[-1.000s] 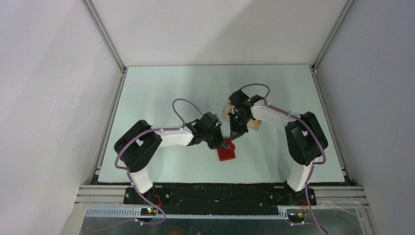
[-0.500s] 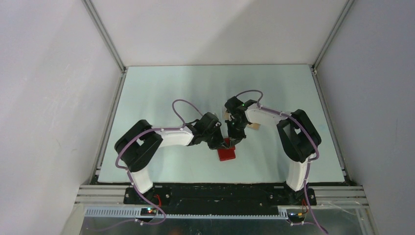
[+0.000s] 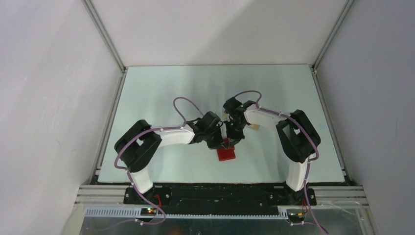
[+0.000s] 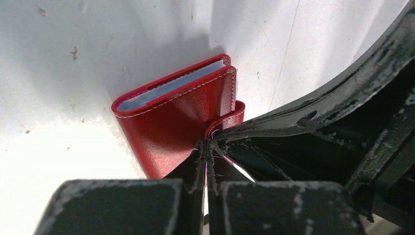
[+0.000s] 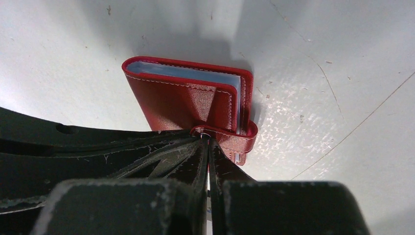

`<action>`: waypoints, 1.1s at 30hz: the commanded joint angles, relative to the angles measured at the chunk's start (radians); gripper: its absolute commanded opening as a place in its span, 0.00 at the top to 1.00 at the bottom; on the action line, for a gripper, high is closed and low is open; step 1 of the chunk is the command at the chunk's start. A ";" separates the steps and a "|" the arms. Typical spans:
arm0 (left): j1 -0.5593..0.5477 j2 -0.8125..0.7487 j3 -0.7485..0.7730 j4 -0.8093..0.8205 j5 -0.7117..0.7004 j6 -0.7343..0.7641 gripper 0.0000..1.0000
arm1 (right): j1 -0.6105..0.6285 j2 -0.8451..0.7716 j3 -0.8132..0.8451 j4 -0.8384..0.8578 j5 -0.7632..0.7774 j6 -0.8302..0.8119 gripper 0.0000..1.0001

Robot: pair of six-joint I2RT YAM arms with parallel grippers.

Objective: Put the credit cards into the card holder
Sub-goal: Close the card holder at the center of the board.

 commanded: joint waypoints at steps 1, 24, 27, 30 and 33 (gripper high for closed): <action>-0.006 -0.008 0.029 -0.103 -0.057 0.042 1.00 | 0.010 -0.010 -0.015 0.023 0.027 0.019 0.97; -0.010 0.094 0.023 -0.158 -0.106 0.006 1.00 | 0.010 0.023 -0.015 0.056 0.053 0.028 0.96; -0.011 0.091 0.022 -0.183 -0.127 0.001 1.00 | 0.010 0.013 -0.024 0.064 0.055 0.030 0.96; -0.010 0.101 0.028 -0.206 -0.133 -0.002 1.00 | 0.010 0.018 -0.029 0.076 0.054 0.035 0.96; -0.011 0.108 0.031 -0.219 -0.140 -0.004 1.00 | 0.012 0.041 -0.028 0.090 0.048 0.039 0.97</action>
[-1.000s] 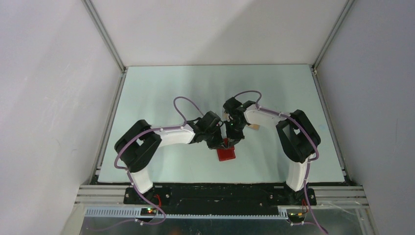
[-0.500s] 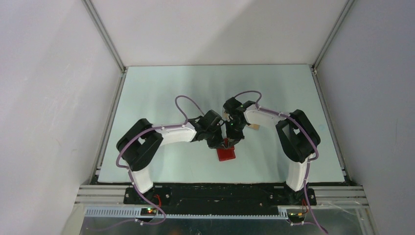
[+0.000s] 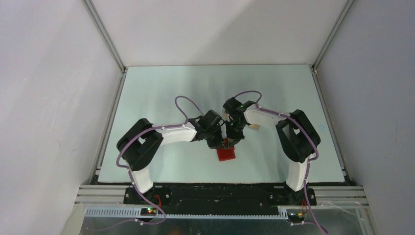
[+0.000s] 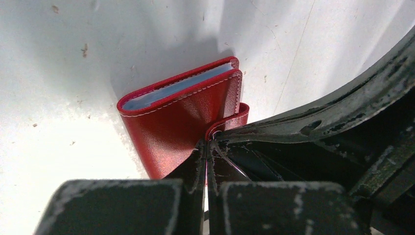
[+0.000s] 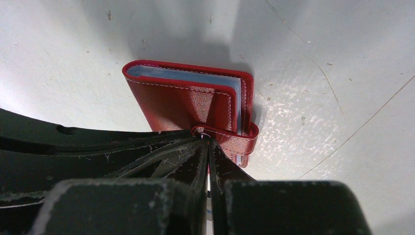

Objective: Put the credit cards into the card holder
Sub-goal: Close the card holder at the center of the board.

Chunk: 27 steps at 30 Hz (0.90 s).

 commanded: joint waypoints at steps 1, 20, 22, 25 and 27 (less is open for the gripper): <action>-0.009 0.078 -0.029 -0.123 -0.133 0.002 1.00 | 0.013 0.052 -0.025 0.078 0.049 0.024 0.97; -0.011 0.159 -0.008 -0.233 -0.171 -0.080 1.00 | 0.107 0.220 0.030 0.002 0.269 0.164 1.00; -0.012 0.164 -0.014 -0.236 -0.167 -0.090 1.00 | 0.125 0.234 0.043 -0.011 0.297 0.175 1.00; -0.011 0.176 -0.019 -0.242 -0.161 -0.098 1.00 | 0.140 0.253 0.061 -0.024 0.324 0.185 1.00; -0.011 0.182 -0.023 -0.249 -0.162 -0.106 1.00 | 0.141 0.257 0.063 -0.027 0.330 0.191 1.00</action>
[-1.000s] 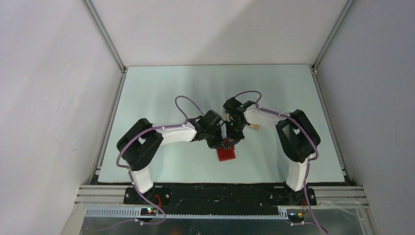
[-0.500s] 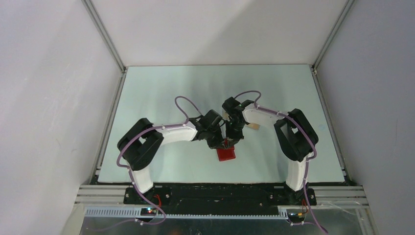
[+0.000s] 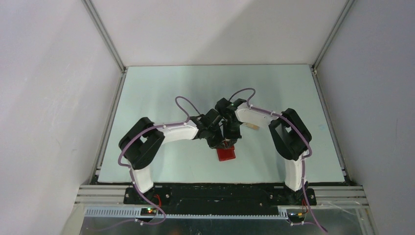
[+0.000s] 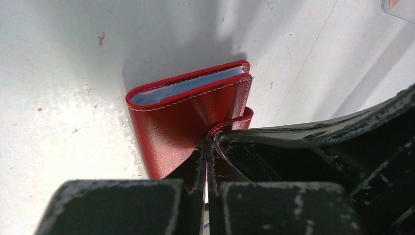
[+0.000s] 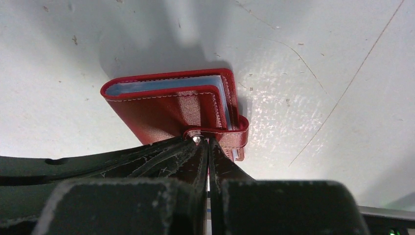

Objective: Put the credit cards into the card holder
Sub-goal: Close the card holder at the center of the board.

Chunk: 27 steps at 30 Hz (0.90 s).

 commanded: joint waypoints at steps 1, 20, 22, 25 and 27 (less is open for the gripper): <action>-0.010 0.142 -0.072 -0.157 -0.148 -0.018 1.00 | 0.076 0.155 -0.066 0.134 0.150 0.058 1.00; -0.025 0.065 -0.093 -0.127 -0.187 0.032 1.00 | -0.120 -0.433 -0.465 0.345 -0.129 0.070 0.31; -0.023 0.064 -0.096 -0.128 -0.188 0.032 1.00 | -0.161 -0.427 -0.513 0.417 -0.214 0.075 0.32; -0.023 0.060 -0.101 -0.128 -0.189 0.030 1.00 | -0.202 -0.419 -0.564 0.524 -0.289 0.101 0.29; -0.023 0.058 -0.102 -0.129 -0.188 0.030 1.00 | -0.211 -0.399 -0.568 0.561 -0.315 0.106 0.27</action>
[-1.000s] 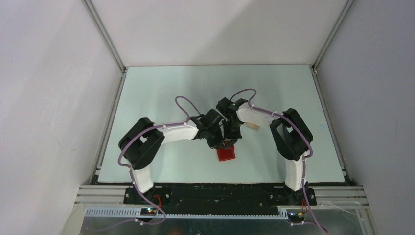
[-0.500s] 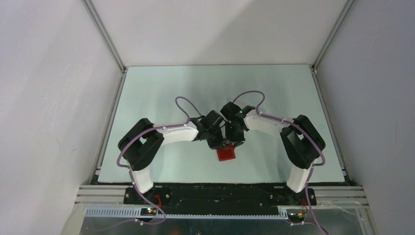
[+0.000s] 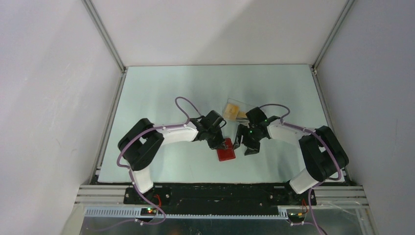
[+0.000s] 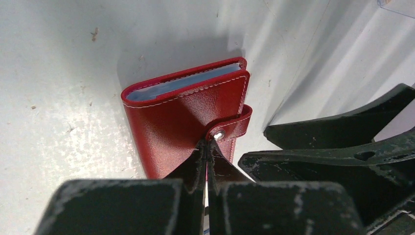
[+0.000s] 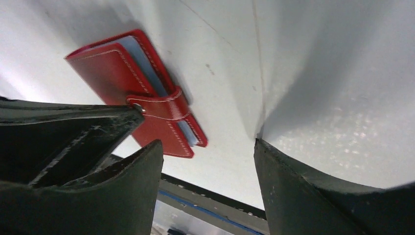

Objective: Put the credit cards into the card holder
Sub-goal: Close the card holder at the center of the board.

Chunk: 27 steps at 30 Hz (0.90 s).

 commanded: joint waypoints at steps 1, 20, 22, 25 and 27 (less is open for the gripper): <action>-0.005 0.084 -0.081 -0.158 -0.157 0.033 1.00 | -0.020 0.038 -0.018 0.169 -0.147 0.034 0.27; 0.010 -0.049 0.021 -0.155 -0.126 0.145 1.00 | -0.031 0.120 -0.018 0.239 -0.146 0.061 0.42; 0.012 -0.033 0.026 -0.155 -0.116 0.154 1.00 | -0.031 0.133 -0.017 0.245 -0.152 0.057 0.42; 0.014 -0.012 0.030 -0.155 -0.103 0.160 1.00 | -0.032 0.153 -0.010 0.243 -0.157 0.052 0.43; 0.013 -0.003 0.032 -0.153 -0.097 0.164 1.00 | -0.032 0.163 -0.009 0.246 -0.160 0.052 0.45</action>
